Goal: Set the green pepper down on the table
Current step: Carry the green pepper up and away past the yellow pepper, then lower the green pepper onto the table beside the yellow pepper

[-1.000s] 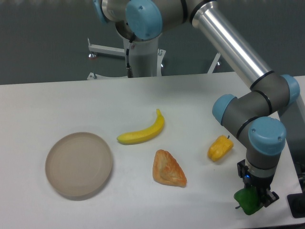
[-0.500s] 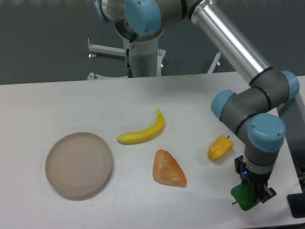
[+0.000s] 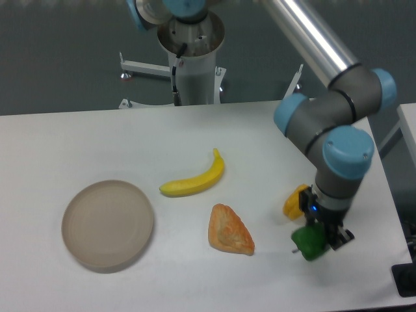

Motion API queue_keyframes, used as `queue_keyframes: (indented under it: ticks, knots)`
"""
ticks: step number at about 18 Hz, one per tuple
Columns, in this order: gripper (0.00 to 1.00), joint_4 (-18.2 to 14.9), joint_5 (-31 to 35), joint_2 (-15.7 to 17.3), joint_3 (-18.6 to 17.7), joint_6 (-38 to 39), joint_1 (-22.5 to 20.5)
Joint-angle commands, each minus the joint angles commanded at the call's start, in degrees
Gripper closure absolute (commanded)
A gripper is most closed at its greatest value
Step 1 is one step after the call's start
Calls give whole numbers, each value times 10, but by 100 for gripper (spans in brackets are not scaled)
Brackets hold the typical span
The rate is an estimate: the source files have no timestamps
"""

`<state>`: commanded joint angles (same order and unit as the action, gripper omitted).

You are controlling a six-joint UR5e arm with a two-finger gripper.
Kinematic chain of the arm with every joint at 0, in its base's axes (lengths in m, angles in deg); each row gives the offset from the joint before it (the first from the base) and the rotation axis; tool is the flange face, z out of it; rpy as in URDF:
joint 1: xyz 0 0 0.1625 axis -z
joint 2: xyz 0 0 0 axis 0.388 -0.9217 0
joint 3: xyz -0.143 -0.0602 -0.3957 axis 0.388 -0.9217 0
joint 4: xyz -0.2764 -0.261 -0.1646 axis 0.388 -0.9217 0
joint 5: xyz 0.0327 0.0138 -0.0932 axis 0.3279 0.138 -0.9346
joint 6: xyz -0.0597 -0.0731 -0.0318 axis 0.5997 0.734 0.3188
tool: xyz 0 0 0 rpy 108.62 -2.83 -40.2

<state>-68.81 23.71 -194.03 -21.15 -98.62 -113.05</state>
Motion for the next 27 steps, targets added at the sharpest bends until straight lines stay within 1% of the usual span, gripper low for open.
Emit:
queue_keyframes:
  ticks: [4, 7, 9, 11, 12, 14, 17, 20, 22, 24, 27]
  knots:
    - [56, -1, -2, 60, -78, -45, -21]
    - [56, 1, -11, 91, -129, -97, -45]
    - [56, 3, -28, 106, -154, -128, -67]
    - [56, 0, -31, 109, -165, -178, -89]
    - [56, 0, -35, 109, -174, -192, -97]
    - [56, -1, -53, 112, -185, -195, -119]
    - [56, -3, -62, 115, -199, -207, -132]
    - [56, -6, -60, 120, -211, -200, -134]
    - [56, -20, -60, 123, -221, -196, -135]
    - [56, -22, -61, 126, -230, -194, -136]
    - [56, -21, -69, 131, -250, -164, -133]
